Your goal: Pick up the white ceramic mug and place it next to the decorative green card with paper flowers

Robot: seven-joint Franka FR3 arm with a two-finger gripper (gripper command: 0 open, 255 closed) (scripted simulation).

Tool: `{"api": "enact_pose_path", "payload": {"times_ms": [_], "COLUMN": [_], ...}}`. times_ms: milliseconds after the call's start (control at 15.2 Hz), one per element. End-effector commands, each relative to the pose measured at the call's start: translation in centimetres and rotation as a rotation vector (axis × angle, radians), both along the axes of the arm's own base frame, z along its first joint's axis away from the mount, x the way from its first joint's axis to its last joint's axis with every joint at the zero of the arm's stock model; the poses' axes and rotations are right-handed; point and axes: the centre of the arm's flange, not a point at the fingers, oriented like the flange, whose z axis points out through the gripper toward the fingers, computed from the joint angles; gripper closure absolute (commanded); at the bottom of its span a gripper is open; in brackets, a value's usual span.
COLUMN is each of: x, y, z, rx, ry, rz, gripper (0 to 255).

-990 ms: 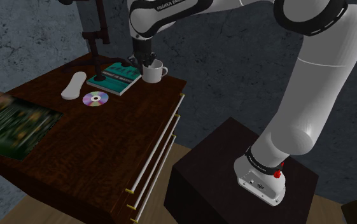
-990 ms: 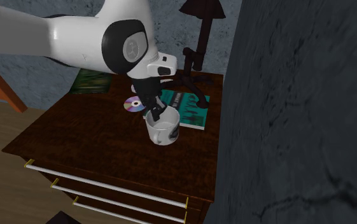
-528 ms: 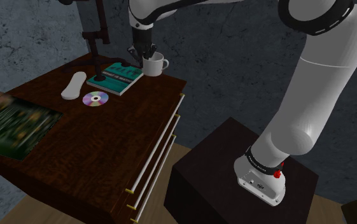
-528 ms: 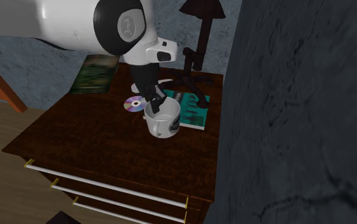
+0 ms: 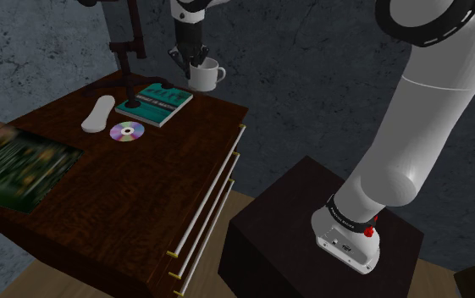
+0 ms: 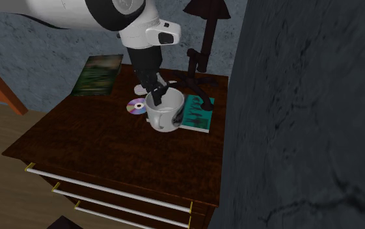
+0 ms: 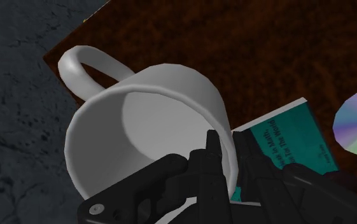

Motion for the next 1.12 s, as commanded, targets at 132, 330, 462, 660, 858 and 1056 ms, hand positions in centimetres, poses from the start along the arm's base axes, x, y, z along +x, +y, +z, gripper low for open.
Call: {"api": "enact_pose_path", "payload": {"times_ms": [132,330,462,660,858,1056], "x": [-0.5,-1.6,-2.4,-3.6,-4.7,-5.9], "y": [1.3,5.0,7.6,11.3,15.1,18.9], "z": [1.4,1.4,1.4,1.4,1.4,1.4], "rx": [0.0,0.0,0.0,0.0,0.0,0.0], "ry": [0.0,0.0,0.0,0.0,0.0,0.0], "rz": [0.0,0.0,0.0,0.0,0.0,0.0], "gripper": [255,255,255,255,255,255]}}
